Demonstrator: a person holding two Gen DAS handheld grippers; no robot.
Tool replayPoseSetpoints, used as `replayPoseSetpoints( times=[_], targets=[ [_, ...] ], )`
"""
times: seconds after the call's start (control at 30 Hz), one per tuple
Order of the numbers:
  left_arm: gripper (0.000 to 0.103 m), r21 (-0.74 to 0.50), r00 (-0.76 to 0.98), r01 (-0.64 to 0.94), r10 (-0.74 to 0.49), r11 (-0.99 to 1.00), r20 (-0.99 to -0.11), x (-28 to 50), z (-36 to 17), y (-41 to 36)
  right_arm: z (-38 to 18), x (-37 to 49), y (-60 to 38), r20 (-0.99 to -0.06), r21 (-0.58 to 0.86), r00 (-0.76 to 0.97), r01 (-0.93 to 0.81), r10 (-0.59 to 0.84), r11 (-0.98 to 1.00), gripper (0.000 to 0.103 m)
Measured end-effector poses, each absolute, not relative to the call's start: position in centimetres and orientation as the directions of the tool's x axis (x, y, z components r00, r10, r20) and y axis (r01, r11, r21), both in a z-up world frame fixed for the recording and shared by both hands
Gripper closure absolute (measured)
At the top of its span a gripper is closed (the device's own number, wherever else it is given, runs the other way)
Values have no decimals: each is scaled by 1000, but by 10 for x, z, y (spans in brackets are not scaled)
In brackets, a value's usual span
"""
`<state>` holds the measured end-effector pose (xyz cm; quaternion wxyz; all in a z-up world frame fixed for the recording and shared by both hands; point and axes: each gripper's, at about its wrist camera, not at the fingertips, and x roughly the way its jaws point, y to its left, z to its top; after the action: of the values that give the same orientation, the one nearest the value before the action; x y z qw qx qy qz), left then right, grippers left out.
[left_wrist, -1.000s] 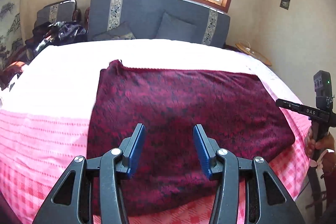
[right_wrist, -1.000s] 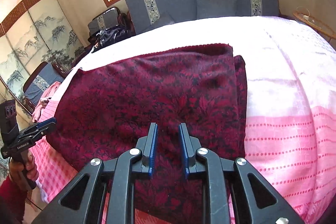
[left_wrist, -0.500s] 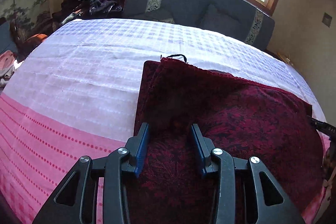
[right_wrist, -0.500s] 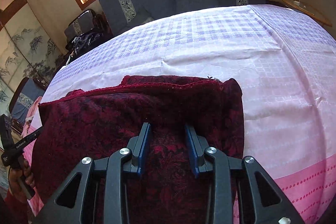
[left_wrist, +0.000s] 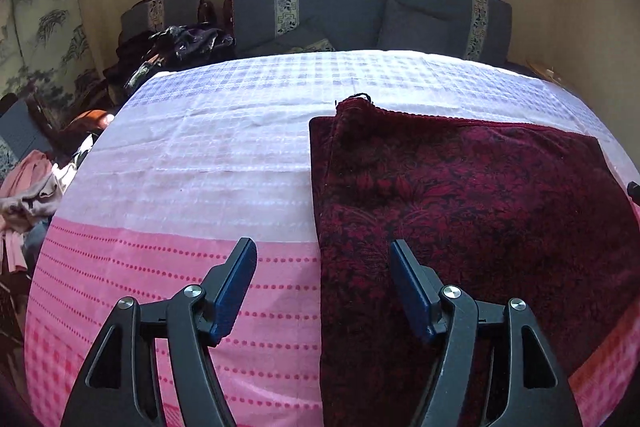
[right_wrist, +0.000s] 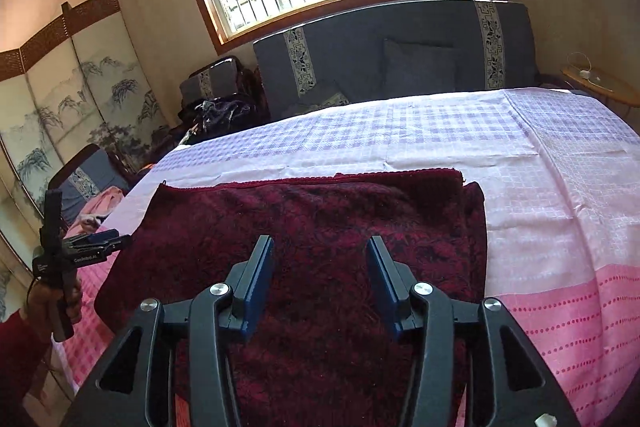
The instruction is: Fold small clothes
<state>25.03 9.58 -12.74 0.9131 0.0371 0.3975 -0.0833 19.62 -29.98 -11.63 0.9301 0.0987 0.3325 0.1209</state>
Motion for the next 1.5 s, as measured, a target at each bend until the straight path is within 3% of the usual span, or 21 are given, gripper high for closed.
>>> replayPoseSetpoints(
  times=[0.17, 0.4, 0.77, 0.9, 1.07, 1.17, 1.3, 1.4, 1.5],
  targets=[
    [30, 84, 699, 185, -71, 979, -712, 243, -129, 89, -143, 200, -271, -661, 202, 704, -168, 261, 965, 57],
    [27, 144, 707, 208, -47, 968, -706, 244, -138, 83, -159, 200, -267, -675, 192, 697, -151, 242, 970, 58],
    [25, 65, 671, 277, -144, 959, -728, 255, -146, 93, -158, 202, -263, -677, 186, 692, -169, 251, 968, 47],
    [25, -47, 609, 334, -253, 942, -752, 266, -151, 104, -158, 203, -262, -675, 194, 690, -174, 260, 966, 43],
    [34, -344, 438, 403, -508, 848, -742, 293, -164, 135, -158, 203, -264, -672, 208, 690, -174, 270, 963, 42],
    [35, -370, 383, 468, -562, 803, -734, 300, -164, 135, -158, 203, -265, -669, 218, 690, -174, 277, 960, 41],
    [35, -543, 231, 493, -704, 680, -672, 312, -167, 129, -158, 202, -267, -667, 229, 690, -171, 283, 958, 41],
    [35, -541, 222, 516, -714, 664, -664, 314, -166, 121, -159, 202, -266, -668, 229, 689, -169, 281, 959, 40],
    [35, -614, 219, 460, -752, 642, -622, 318, -168, 128, -158, 202, -265, -670, 223, 689, -167, 275, 960, 40]
  ],
)
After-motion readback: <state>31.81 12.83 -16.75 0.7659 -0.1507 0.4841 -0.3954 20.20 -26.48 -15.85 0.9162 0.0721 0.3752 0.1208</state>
